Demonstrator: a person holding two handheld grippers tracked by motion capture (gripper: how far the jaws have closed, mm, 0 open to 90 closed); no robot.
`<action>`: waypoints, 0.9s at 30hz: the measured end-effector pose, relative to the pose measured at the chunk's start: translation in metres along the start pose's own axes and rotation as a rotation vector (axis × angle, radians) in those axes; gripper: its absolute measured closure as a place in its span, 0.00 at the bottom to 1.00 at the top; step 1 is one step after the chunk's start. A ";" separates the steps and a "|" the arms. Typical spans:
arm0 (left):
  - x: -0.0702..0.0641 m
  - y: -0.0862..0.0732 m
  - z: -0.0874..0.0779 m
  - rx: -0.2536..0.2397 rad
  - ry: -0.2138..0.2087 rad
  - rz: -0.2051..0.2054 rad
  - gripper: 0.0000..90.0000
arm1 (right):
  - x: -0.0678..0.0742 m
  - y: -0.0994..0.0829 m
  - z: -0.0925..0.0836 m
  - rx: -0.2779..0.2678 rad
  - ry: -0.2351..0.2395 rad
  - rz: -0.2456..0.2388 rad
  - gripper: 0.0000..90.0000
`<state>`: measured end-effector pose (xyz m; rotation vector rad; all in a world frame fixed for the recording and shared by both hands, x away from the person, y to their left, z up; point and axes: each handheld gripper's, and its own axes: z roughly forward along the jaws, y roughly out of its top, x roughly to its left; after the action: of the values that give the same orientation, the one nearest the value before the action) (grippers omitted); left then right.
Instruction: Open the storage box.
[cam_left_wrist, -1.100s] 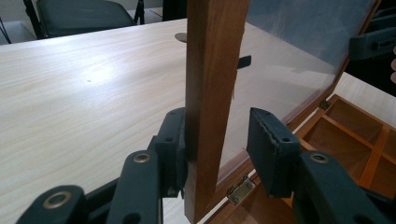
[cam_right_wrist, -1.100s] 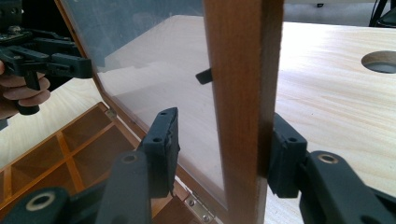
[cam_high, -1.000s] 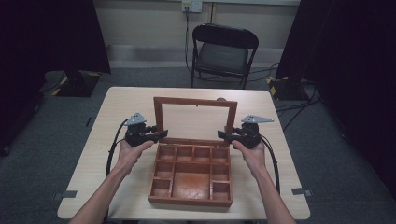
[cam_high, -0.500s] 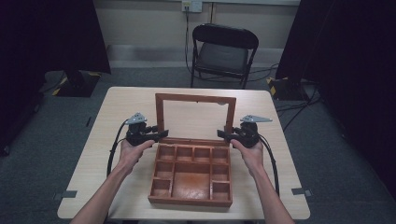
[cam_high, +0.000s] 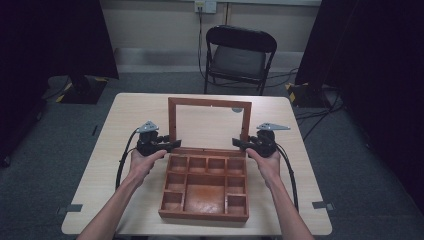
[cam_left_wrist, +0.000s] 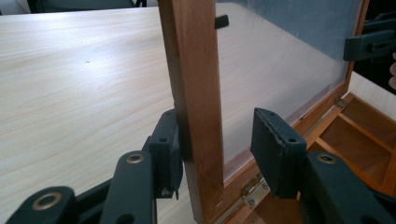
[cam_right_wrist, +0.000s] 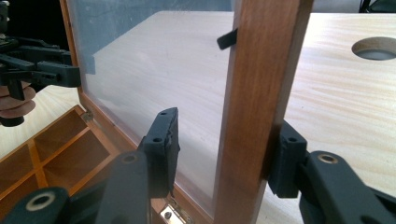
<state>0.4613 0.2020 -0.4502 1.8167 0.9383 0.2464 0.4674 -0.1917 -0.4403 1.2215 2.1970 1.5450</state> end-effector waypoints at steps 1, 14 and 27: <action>0.001 0.000 0.001 0.000 0.002 -0.001 0.60 | 0.000 0.000 0.001 0.002 -0.003 -0.002 0.56; 0.006 -0.005 0.009 0.037 -0.015 -0.078 0.59 | -0.004 -0.006 0.013 0.049 -0.025 0.025 0.45; 0.010 -0.008 0.016 0.054 -0.024 -0.104 0.52 | -0.008 -0.010 0.021 0.066 -0.029 0.067 0.39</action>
<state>0.4735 0.1989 -0.4669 1.8100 1.0273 0.1353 0.4799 -0.1838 -0.4605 1.3412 2.2268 1.4806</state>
